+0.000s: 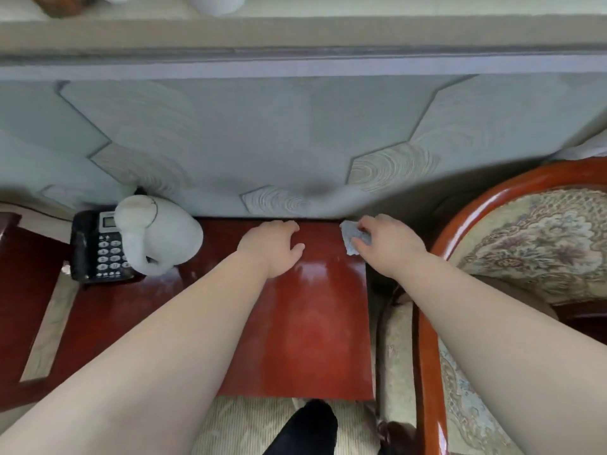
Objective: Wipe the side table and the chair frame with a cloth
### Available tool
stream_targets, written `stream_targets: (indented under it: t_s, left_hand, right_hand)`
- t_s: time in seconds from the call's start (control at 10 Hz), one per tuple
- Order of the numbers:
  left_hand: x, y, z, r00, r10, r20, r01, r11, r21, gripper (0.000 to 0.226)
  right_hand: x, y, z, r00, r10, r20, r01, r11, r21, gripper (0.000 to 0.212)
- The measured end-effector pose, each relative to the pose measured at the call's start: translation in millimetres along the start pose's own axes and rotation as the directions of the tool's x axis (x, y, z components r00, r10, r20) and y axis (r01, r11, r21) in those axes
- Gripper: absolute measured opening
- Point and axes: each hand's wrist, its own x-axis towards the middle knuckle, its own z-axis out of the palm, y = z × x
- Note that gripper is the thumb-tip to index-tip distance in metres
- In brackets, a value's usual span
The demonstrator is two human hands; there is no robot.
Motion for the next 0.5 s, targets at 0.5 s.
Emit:
stream_targets:
  t_s: [0.5]
  left_hand:
    - [31.1, -17.9, 19.4, 0.999, -0.008, 0.042, 0.009, 1.000, -0.003, 0.051]
  right_hand:
    - [42.3, -9.7, 35.0, 0.987, 0.047, 0.151, -0.036, 0.997, -0.075, 0.021]
